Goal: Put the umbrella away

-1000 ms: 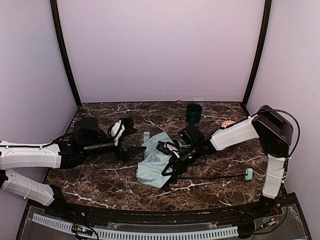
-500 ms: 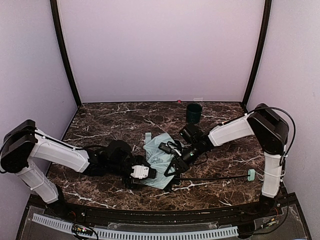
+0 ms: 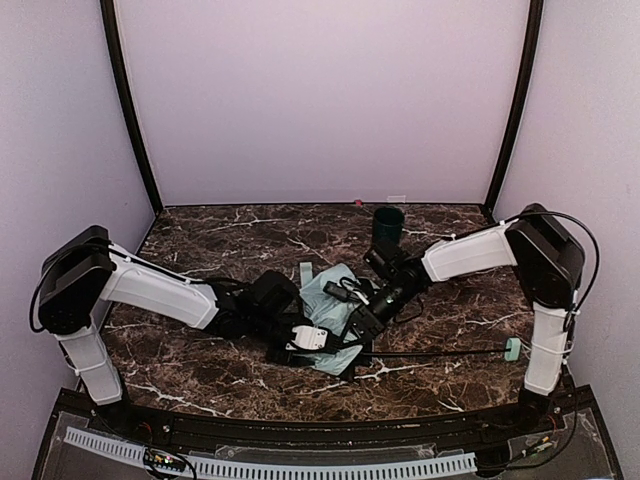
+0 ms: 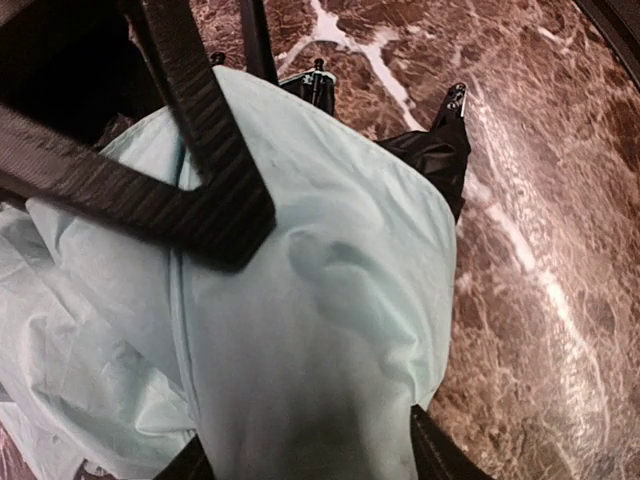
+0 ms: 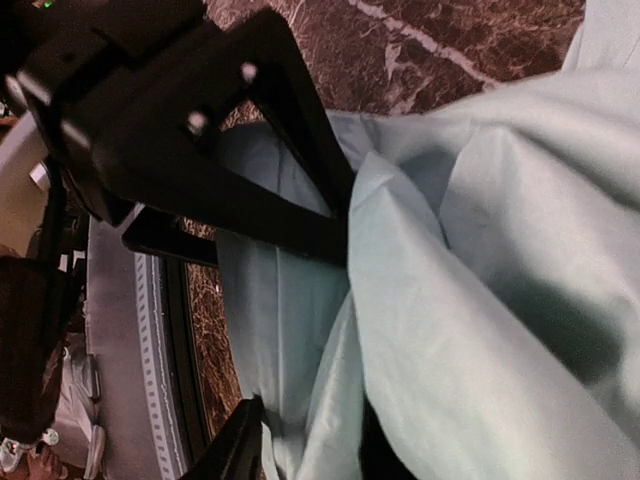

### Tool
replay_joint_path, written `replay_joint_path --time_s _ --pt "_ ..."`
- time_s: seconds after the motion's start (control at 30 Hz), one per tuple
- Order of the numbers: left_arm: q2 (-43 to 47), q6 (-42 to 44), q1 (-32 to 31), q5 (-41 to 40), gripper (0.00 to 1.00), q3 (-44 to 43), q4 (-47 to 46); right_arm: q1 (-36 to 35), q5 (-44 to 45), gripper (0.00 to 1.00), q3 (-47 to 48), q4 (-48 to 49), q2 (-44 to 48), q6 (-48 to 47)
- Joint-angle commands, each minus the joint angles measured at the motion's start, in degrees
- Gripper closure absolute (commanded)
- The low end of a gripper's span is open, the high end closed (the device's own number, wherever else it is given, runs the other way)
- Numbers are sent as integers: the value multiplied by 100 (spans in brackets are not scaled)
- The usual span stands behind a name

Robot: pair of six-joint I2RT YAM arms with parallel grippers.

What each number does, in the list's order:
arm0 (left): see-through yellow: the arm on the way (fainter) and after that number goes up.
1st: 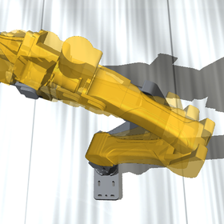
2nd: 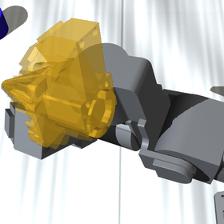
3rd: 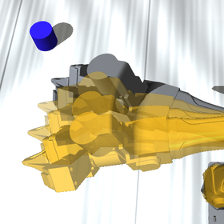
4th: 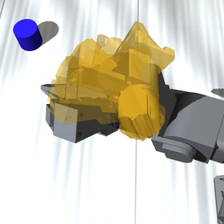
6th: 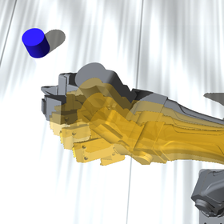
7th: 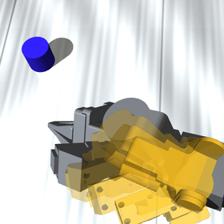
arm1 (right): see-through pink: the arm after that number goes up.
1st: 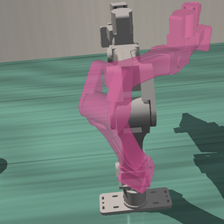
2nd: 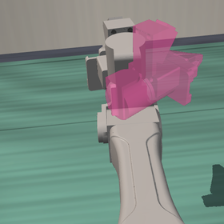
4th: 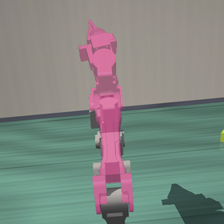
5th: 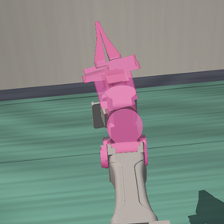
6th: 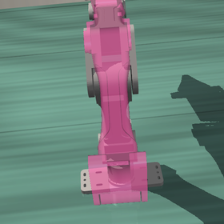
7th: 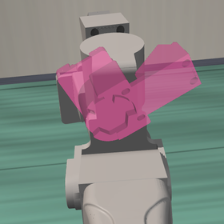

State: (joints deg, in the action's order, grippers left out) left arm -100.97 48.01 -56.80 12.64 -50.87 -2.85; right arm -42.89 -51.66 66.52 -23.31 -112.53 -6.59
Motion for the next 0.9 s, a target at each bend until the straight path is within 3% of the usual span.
replay_joint_path --time_s 0.0,0.2,0.4,0.57,0.67,0.87 --pt "-496 -496 -51 450 53 -349 1362 198 320 62 -3 215 712 230" --pt "-956 -941 71 1035 60 -723 2103 264 1437 58 -690 723 1927 417" --pt "-1236 -1322 338 1695 62 -989 2502 151 2407 54 -1910 2031 3353 402" --pt "-1593 -1654 610 2233 65 -1388 2974 -875 3731 46 -3195 3172 4189 -913" --pt "-1691 -1788 752 2576 66 -1500 3062 -1256 4038 43 -3805 4042 4357 -1552" --pt "-1774 -1796 779 2795 66 -1657 3323 -1827 4722 30 -4130 5167 3782 -2679"
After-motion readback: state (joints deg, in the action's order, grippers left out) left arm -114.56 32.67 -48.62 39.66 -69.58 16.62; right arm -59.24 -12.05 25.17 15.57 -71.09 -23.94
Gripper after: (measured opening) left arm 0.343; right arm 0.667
